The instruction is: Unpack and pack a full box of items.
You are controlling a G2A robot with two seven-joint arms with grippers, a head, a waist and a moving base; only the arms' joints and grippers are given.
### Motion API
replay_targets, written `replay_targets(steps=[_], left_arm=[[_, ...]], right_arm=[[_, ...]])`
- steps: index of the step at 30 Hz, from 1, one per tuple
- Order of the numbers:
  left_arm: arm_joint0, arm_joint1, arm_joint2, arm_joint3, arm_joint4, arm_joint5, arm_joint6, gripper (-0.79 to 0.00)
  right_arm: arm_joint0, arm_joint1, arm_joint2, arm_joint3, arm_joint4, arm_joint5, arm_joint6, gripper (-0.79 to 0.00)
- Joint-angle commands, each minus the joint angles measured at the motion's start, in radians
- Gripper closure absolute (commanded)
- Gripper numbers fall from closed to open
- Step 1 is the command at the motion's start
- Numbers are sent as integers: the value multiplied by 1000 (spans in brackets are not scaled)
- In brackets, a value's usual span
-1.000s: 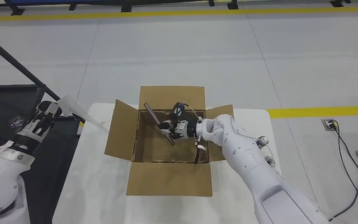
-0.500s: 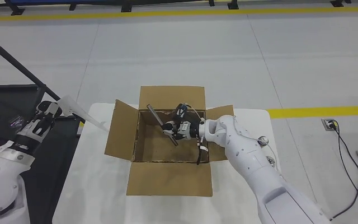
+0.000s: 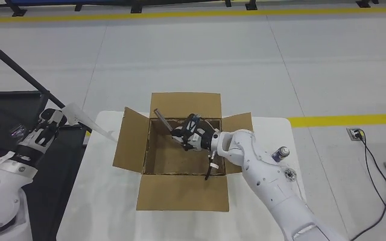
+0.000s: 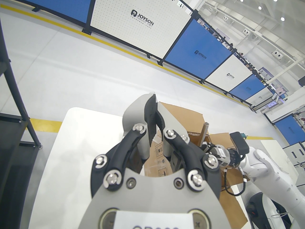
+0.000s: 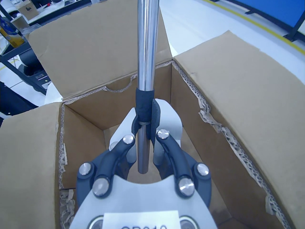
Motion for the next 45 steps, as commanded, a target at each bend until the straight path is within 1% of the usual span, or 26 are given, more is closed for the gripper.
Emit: replay_targets(steps=[1,4,7,13,17,20,23,25,26,29,30,33,35,38,41,45], left_arm=[[0,0,0,0,0,0,0,0],[0,0,0,0,0,0,0,0],[0,0,0,0,0,0,0,0],[0,0,0,0,0,0,0,0],[0,0,0,0,0,0,0,0],[0,0,0,0,0,0,0,0],[0,0,0,0,0,0,0,0],[0,0,0,0,0,0,0,0],[0,0,0,0,0,0,0,0],[0,0,0,0,0,0,0,0],[0,0,0,0,0,0,0,0],[0,0,0,0,0,0,0,0],[0,0,0,0,0,0,0,0],[0,0,0,0,0,0,0,0],[0,0,0,0,0,0,0,0],[0,0,0,0,0,0,0,0]], right_arm=[[-130,32,62,-232,-28,30,58,0],[-304,67,150,-504,-52,61,151,0],[-422,89,232,-671,-47,96,200,0],[-556,118,439,-851,-2,227,184,0],[-678,134,593,-966,42,286,164,0],[-757,143,697,-1008,114,308,170,0],[-788,151,765,-995,178,326,216,0],[-788,156,782,-969,230,335,293,0],[-781,159,787,-948,260,331,354,0],[-734,171,801,-875,335,329,509,0],[-713,174,807,-848,350,330,537,0],[-641,184,802,-709,407,338,643,0],[-583,192,795,-597,442,339,738,0],[-513,204,784,-479,472,318,828,0],[-462,214,760,-397,462,305,902,0],[-403,221,701,-325,408,341,975,0]])
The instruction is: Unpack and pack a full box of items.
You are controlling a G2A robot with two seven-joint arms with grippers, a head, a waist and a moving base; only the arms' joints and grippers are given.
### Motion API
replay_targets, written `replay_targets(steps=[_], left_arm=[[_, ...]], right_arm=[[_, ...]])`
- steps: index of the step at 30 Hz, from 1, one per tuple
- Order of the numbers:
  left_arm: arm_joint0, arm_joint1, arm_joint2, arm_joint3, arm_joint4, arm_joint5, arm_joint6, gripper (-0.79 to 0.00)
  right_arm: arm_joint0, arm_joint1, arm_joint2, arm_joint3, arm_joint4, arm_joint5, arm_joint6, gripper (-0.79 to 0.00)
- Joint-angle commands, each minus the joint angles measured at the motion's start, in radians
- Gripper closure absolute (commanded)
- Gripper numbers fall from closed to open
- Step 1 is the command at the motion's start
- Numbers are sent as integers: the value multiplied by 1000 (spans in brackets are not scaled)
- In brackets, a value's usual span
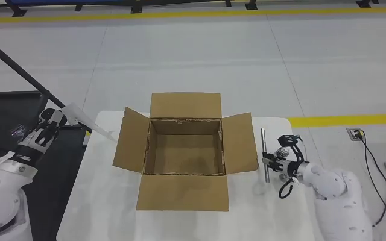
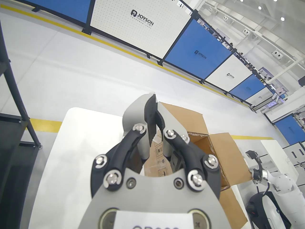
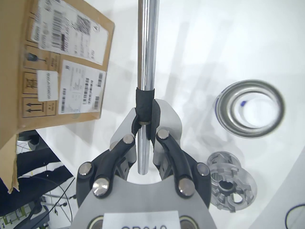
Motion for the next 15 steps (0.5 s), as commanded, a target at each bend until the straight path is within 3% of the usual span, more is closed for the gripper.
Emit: replay_targets(steps=[1,15], left_arm=[[0,0,0,0,0,0,0,0],[0,0,0,0,0,0,0,0]], right_arm=[[23,3,-21,31,-21,28,20,0],[89,20,-116,122,-79,121,67,0]])
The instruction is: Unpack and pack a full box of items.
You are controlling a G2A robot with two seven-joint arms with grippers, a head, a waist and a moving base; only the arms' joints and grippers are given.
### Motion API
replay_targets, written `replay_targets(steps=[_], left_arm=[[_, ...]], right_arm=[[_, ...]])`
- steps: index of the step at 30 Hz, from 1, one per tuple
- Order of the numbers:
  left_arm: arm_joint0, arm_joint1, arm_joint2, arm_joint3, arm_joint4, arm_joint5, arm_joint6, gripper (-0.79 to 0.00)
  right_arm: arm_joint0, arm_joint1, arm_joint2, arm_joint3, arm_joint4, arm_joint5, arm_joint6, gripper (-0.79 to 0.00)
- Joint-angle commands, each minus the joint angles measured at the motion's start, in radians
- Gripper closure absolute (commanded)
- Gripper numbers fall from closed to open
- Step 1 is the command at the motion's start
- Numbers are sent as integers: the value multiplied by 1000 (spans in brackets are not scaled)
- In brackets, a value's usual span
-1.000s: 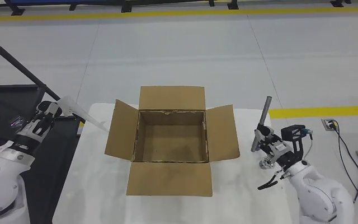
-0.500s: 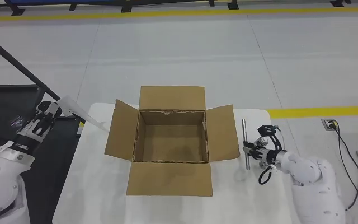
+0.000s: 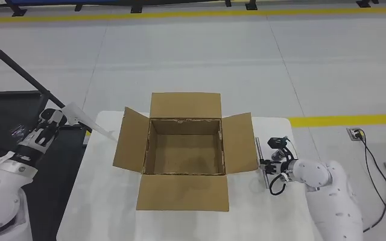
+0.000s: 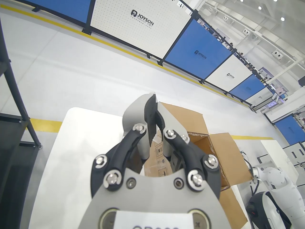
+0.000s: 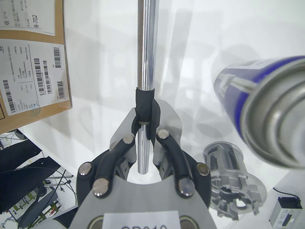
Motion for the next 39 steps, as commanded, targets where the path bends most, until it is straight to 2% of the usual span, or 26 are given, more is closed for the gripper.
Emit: replay_targets(steps=[1,10,16,18,28,34,35,36,37,39], left_arm=[[0,0,0,0,0,0,0,0],[0,0,0,0,0,0,0,0],[0,0,0,0,0,0,0,0],[0,0,0,0,0,0,0,0],[0,0,0,0,0,0,0,0],[0,0,0,0,0,0,0,0],[0,0,0,0,0,0,0,0],[0,0,0,0,0,0,0,0],[0,0,0,0,0,0,0,0],[0,0,0,0,0,0,0,0]], right_arm=[[8,2,-10,12,1,7,6,0],[45,10,-50,83,-4,54,15,0],[53,17,-67,99,5,60,7,-280],[53,19,-71,98,8,63,1,-329],[30,32,-81,49,28,61,-25,-339],[-65,48,-49,-149,107,-32,-42,-382],[-90,51,-38,-193,113,-27,-47,-449],[-114,53,-28,-242,119,-23,-56,-736],[-139,56,-19,-294,129,-24,-64,-785],[-187,60,-1,-382,145,-19,-79,-785]])
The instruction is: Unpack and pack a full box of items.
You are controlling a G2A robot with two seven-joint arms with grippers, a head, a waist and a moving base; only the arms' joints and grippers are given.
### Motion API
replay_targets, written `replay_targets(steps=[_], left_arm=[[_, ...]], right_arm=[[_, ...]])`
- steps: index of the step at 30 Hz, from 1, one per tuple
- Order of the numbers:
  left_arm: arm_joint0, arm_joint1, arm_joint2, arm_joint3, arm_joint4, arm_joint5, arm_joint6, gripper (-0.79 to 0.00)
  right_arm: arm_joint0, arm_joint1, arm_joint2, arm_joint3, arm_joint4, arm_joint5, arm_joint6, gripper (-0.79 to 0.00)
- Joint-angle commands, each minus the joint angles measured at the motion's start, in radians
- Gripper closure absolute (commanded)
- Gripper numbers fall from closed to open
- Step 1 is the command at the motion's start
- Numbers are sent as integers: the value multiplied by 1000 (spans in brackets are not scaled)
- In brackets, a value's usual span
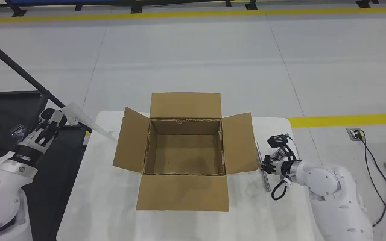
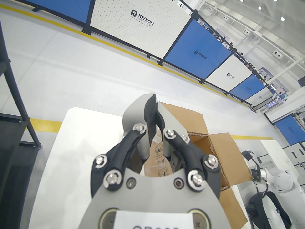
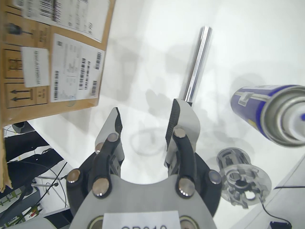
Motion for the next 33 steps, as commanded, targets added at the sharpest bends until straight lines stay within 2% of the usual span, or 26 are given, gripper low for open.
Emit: replay_targets(steps=[1,6,8,12,16,22,27,33], left_arm=[[0,0,0,0,0,0,0,0],[0,0,0,0,0,0,0,0],[0,0,0,0,0,0,0,0],[0,0,0,0,0,0,0,0],[0,0,0,0,0,0,0,0],[0,0,0,0,0,0,0,0],[0,0,0,0,0,0,0,0],[0,0,0,0,0,0,0,0]], right_arm=[[-42,4,19,-91,24,4,-20,-785],[-106,9,64,-211,130,-2,-119,-785],[-116,10,78,-223,224,-59,-158,-785],[-102,18,86,-205,366,-155,-148,-785],[-68,26,78,-180,435,-179,-126,-785],[-25,37,57,-149,389,-103,-108,-785],[7,47,29,-119,436,-101,-34,-785],[53,54,-5,-64,454,-83,-25,-785]])
